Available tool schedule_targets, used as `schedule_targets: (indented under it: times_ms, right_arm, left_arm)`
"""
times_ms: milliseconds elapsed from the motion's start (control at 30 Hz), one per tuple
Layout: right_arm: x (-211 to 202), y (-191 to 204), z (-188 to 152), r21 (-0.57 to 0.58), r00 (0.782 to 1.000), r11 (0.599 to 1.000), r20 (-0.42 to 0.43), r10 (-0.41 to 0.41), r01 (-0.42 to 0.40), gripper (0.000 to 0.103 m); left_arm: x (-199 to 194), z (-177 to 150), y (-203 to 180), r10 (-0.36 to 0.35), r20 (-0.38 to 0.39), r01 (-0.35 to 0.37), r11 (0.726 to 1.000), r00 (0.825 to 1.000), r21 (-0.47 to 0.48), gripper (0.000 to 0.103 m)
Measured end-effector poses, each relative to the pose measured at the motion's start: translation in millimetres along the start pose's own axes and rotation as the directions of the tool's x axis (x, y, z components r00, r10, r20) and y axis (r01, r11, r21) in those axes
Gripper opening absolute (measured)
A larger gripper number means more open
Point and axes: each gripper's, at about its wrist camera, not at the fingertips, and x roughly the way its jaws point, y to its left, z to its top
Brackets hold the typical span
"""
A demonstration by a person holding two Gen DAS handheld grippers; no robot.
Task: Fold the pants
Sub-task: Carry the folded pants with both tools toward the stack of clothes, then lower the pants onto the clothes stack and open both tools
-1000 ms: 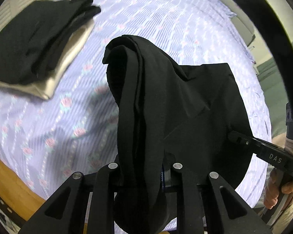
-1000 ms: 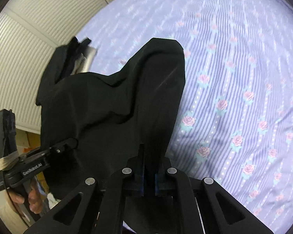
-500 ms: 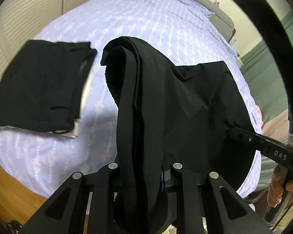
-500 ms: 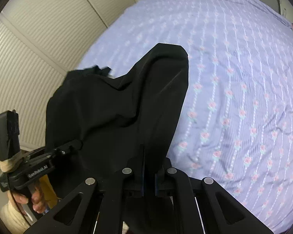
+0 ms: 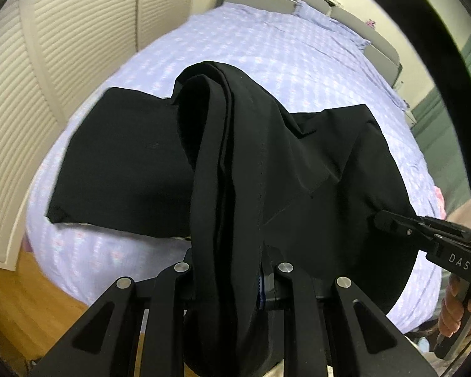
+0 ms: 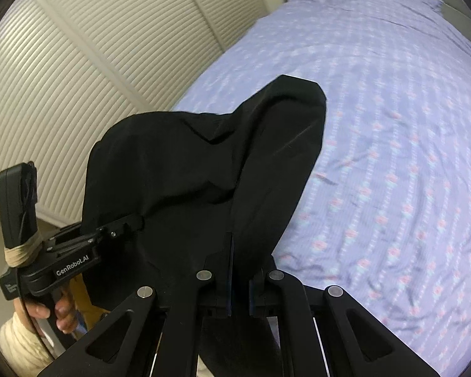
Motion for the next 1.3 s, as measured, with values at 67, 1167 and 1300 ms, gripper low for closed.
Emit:
schedule_targets:
  times_ms: [67,1167,1300]
  right_arm:
    - [15,17,11,-0.027,1.000,1.000,-0.002,0.005,-0.005,0.008]
    - [217,48,122,0.116,0.994,0.993,-0.105,-0.013,0.025,0.009]
    - [223,37,120,0.155,0.983,0.981,-0.156,-0.091,0.116,0.037]
  left_arm:
    - [-6,9,28,0.016,0.004,-0.016,1.000,1.000,-0.005,0.021]
    - [133,135,225,0.113,-0.164,-0.107,0.993,0.980,0.044,0.036]
    - [128,136,241,0.291,-0.165,-0.284,0.957,0.942,0.067,0.054]
